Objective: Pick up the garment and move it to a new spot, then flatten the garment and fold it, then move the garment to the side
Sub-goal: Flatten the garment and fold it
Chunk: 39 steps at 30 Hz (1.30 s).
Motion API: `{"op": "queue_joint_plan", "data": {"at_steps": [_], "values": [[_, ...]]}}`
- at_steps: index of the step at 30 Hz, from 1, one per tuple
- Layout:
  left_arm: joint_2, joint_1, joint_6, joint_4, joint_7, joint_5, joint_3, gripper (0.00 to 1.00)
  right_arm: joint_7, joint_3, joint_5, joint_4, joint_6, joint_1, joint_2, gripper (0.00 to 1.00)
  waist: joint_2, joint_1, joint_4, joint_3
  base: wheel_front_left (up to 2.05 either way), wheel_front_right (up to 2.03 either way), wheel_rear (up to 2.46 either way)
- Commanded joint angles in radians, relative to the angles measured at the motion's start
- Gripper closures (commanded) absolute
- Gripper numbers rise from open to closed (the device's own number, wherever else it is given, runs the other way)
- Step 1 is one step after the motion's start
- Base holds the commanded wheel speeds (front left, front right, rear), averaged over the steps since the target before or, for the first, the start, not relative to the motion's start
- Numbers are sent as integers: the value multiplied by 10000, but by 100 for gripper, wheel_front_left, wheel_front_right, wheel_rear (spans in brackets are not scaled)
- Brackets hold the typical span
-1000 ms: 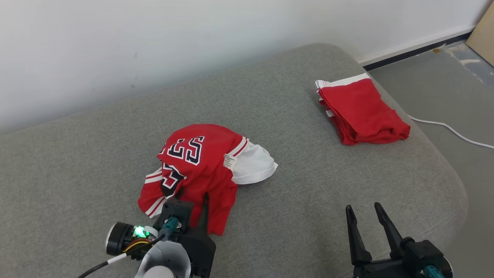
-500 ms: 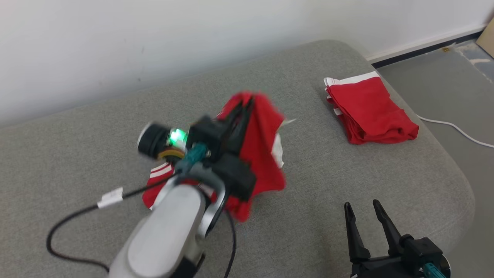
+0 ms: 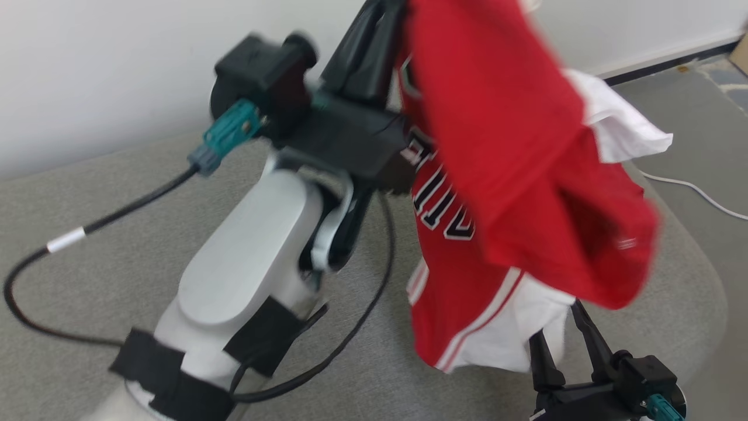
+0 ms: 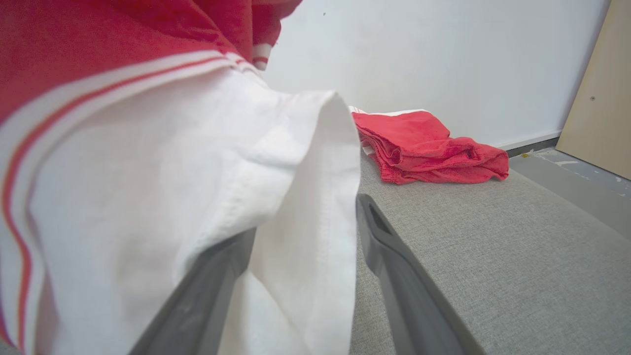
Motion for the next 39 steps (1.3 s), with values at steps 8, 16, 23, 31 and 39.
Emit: {"op": "queue_joint_plan", "data": {"at_steps": [8, 16, 23, 31, 39], "values": [[1141, 2949, 808, 2372, 30, -625, 548, 60, -46, 119, -136, -126, -25, -139, 28, 0, -1, -1, 1092, 302, 0, 0, 0], [1584, 3851, 987, 3637, -430, -959, 1463, 0, -46, 318, -189, -15, -25, -311, 25, 0, -1, -1, 1491, 332, 0, 0, 0], [2063, 4464, 1165, 3218, -501, -492, 1508, 0, -46, 210, -290, 32, -25, -135, 27, 0, -1, -1, 1587, 130, 0, 0, 0], [1910, 5598, 754, 322, 283, 336, -170, 0, -45, 86, -353, -34, -25, 48, 27, 0, -1, -1, 1626, 14, 0, 0, 0], [1353, 6571, 513, -1272, 1662, -200, -1348, 0, -46, 261, -255, -13, -25, -94, 25, 0, -1, -1, 1397, 77, 0, 0, 0]]}}
